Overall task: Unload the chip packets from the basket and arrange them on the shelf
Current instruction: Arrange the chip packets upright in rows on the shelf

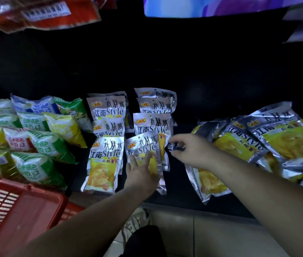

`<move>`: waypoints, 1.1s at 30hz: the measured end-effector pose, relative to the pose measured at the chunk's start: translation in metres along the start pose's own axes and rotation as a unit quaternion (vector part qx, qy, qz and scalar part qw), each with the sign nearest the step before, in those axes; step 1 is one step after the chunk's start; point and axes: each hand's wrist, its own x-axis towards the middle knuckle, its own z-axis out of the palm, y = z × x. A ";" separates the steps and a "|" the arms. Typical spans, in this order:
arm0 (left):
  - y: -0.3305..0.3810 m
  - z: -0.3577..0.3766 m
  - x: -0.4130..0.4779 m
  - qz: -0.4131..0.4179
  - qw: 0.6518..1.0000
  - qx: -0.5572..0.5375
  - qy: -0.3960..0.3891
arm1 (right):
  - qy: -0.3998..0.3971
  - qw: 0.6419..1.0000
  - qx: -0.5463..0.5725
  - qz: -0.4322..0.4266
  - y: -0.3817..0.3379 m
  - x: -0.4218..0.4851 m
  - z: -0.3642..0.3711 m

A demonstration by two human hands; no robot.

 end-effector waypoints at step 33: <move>-0.067 0.048 0.027 0.238 0.960 0.047 0.137 | 0.014 0.994 -0.093 0.047 0.008 0.037 0.062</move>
